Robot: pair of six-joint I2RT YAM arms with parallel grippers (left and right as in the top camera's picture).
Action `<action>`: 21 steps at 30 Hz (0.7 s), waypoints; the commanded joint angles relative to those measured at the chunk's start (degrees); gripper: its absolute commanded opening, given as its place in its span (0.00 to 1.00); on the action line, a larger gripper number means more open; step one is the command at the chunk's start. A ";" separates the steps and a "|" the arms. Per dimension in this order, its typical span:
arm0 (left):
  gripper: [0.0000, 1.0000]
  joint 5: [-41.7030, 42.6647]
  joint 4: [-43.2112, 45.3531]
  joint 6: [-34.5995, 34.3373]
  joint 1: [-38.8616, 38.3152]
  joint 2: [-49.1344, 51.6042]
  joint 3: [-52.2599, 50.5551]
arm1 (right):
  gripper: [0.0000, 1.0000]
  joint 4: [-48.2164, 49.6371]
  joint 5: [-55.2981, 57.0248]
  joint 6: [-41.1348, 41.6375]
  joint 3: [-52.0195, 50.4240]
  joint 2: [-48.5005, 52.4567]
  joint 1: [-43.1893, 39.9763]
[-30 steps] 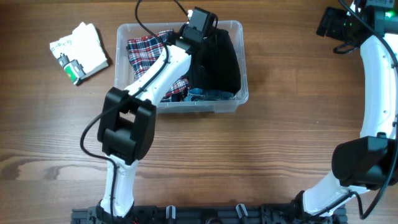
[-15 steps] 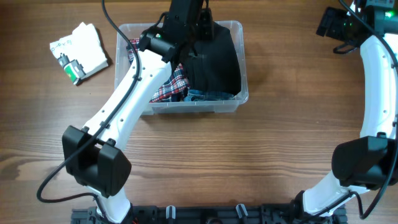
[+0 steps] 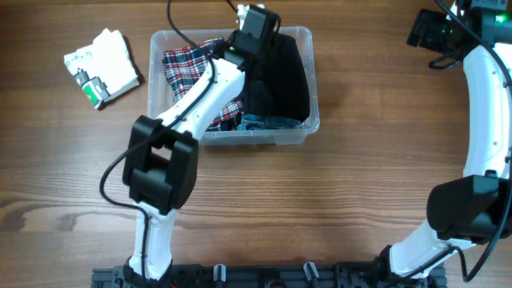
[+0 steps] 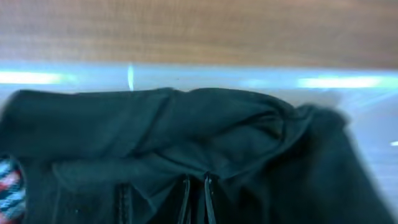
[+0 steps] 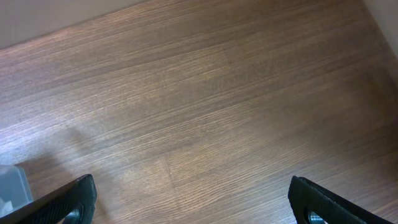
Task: Pack container
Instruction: 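Press and smooth the black garment flat with the left gripper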
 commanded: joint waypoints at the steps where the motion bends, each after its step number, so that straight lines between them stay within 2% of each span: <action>1: 0.10 -0.96 -1.57 0.87 0.44 2.75 -0.26 | 1.00 0.13 1.01 -0.22 -0.04 0.44 0.11; 5: 0.10 -0.94 -1.84 0.87 0.70 3.50 -0.26 | 1.00 0.13 1.01 -0.22 -0.04 0.44 0.11; 8: 0.06 -0.96 -1.55 0.90 0.68 2.56 -0.24 | 1.00 0.13 1.01 -0.24 -0.04 0.44 0.11; 11: 0.05 -0.96 -1.07 0.90 0.68 -0.72 -0.22 | 1.00 0.13 1.01 -0.20 -0.04 0.44 0.11; 16: 0.08 -0.96 -1.42 0.90 0.68 -9.94 -0.22 | 1.00 0.13 1.01 -0.24 -0.04 0.44 0.11; 21: 0.07 -0.94 -6.62 0.87 0.68 -14.93 -0.24 | 1.00 0.13 1.01 -0.22 -0.04 0.44 0.11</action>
